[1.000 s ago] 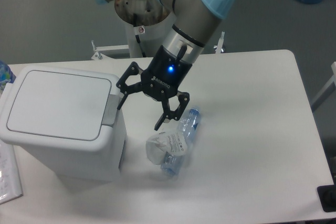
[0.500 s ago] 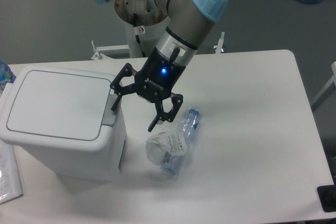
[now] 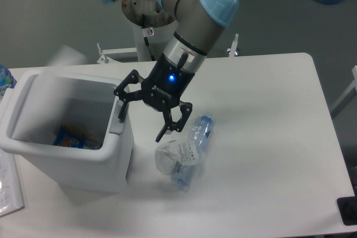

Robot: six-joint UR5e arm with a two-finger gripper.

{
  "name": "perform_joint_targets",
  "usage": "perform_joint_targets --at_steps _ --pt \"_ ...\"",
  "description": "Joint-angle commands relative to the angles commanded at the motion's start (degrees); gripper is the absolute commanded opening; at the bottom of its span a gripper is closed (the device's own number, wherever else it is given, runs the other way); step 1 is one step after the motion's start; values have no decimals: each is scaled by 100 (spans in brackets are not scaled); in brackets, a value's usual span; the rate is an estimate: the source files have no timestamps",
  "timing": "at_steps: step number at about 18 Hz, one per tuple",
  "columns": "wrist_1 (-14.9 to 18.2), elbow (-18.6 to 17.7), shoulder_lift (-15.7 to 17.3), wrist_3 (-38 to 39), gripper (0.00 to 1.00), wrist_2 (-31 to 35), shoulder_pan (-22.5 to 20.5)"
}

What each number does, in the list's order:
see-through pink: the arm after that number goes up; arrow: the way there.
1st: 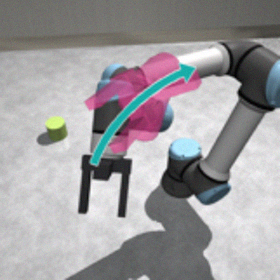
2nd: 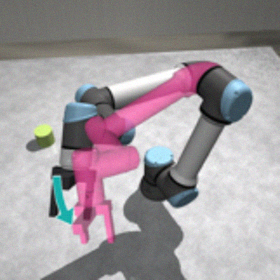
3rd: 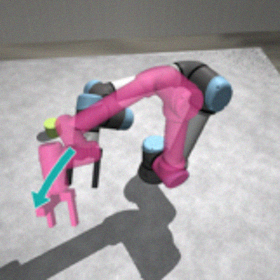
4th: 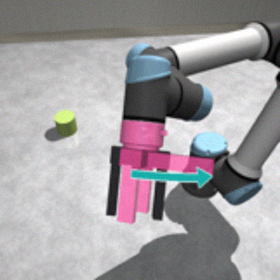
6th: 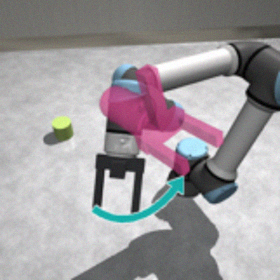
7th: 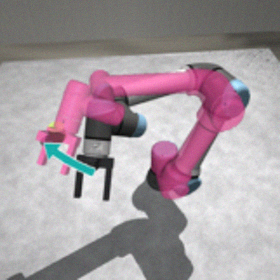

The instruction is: Open the trash can

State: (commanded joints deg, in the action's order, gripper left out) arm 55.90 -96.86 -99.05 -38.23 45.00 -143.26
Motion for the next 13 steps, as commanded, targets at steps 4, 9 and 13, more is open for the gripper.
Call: perform_joint_targets --at_steps 4,9,13 --pt "0 0 9 17 100 0 0" --pt "0 88 26 44 100 0 -9" --pt "-9 202 9 79 100 0 -79"
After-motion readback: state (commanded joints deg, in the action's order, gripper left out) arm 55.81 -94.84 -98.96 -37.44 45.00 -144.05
